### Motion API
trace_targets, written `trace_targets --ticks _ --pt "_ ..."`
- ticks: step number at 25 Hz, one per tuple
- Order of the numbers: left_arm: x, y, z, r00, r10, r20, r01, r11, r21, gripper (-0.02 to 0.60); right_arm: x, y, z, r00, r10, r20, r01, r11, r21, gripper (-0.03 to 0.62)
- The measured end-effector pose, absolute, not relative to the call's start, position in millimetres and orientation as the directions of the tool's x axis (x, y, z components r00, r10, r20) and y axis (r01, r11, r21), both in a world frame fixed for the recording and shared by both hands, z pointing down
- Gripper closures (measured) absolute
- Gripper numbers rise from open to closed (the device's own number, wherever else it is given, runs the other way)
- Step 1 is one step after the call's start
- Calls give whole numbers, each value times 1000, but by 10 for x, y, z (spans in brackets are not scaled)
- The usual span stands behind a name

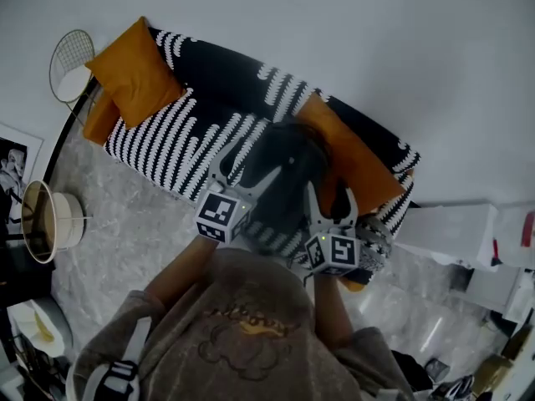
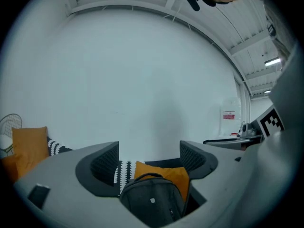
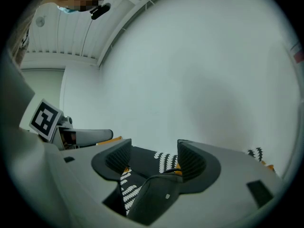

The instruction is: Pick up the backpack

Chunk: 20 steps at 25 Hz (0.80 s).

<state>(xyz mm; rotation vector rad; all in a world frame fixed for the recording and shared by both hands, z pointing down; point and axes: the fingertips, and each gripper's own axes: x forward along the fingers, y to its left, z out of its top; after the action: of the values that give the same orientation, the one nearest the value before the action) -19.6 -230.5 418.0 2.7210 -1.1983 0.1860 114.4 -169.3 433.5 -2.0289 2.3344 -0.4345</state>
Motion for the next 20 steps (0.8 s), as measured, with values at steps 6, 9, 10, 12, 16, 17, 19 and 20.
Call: trace_targets --ticks 6,9,10,12,16,17,19,20 --pt "-106 -2507 4396 691 -687 225 -717 -690 93 183 1168 -1881 4565 -151 -964 219 -967 99 -233 301" --pt "-58 -2652 4584 697 -671 255 -709 -698 102 184 1222 -1978 4730 -139 -960 242 -968 80 -240 301" --pt "-44 -2700 4654 699 -664 266 -706 -700 106 184 1243 -2010 4794 -132 -959 251 -968 70 -243 301" --pt "-12 -2790 4805 700 -652 291 -702 -702 118 184 1294 -2071 4937 -119 -956 270 -967 50 -249 301" --pt "60 -2973 5108 697 -634 335 -704 -694 150 184 1421 -2212 5262 -93 -945 314 -967 11 -253 301" --pt "71 -3015 5192 695 -629 349 -705 -693 154 184 1454 -2246 5347 -86 -942 324 -967 2 -254 301" --pt "90 -3098 5378 687 -621 378 -708 -689 157 184 1523 -2302 5531 -74 -936 345 -966 -18 -256 301" --pt "104 -3136 5481 684 -616 390 -709 -687 159 184 1562 -2318 5638 -68 -932 357 -966 -28 -257 301"
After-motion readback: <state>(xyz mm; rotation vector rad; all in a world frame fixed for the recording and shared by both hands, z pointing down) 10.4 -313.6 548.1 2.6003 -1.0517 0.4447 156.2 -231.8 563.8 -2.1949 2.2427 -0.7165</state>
